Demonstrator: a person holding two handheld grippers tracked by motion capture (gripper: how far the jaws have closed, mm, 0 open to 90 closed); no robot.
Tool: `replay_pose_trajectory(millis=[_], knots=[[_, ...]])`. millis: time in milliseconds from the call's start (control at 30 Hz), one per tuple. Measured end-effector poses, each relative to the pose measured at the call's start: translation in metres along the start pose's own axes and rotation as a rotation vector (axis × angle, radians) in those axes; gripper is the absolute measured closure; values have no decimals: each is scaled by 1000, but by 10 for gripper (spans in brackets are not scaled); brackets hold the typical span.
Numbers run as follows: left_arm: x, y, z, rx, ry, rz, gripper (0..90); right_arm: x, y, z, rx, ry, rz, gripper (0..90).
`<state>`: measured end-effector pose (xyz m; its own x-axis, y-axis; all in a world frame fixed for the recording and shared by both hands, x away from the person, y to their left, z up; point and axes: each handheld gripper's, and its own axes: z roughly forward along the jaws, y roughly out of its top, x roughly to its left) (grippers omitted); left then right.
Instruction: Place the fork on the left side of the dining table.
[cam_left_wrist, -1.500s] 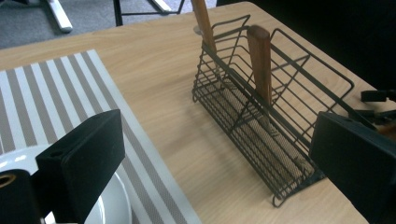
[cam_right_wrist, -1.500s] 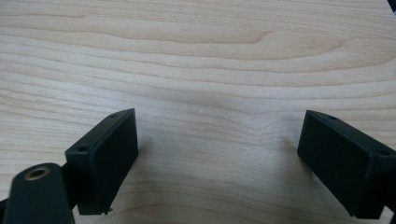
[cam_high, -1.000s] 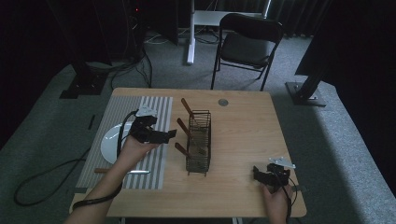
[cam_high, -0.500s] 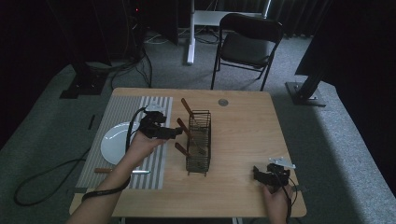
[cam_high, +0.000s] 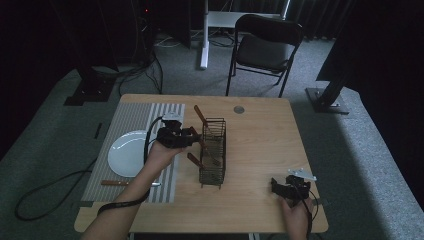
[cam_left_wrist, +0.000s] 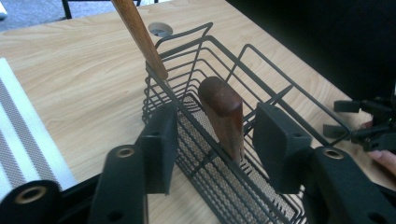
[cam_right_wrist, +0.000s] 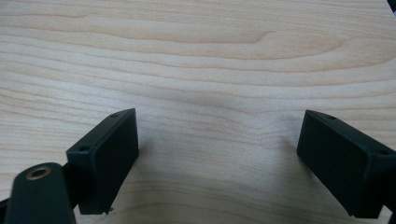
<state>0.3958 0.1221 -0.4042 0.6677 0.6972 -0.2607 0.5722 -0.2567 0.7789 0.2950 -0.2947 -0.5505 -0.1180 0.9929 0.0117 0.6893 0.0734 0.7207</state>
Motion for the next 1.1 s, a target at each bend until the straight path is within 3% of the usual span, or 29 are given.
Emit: replay_pose_trajectory(millis=[133, 267, 367, 567, 867, 1100], knots=[[1, -1, 5, -9, -13, -43, 574, 0, 0, 0, 0, 0, 0, 123], [0, -3, 5, -23, -25, -25, 689, 0, 0, 0, 0, 0, 0, 123], [-2, -4, 4, -29, -33, -27, 725, 0, 0, 0, 0, 0, 0, 123], [3, -8, 2, -43, -99, -84, 761, 0, 0, 0, 0, 0, 1, 123], [-1, -10, -3, -57, -106, -54, 768, 0, 0, 0, 0, 0, 1, 123], [-2, -8, -19, -94, -89, -34, 773, 0, 0, 0, 0, 0, 0, 123]])
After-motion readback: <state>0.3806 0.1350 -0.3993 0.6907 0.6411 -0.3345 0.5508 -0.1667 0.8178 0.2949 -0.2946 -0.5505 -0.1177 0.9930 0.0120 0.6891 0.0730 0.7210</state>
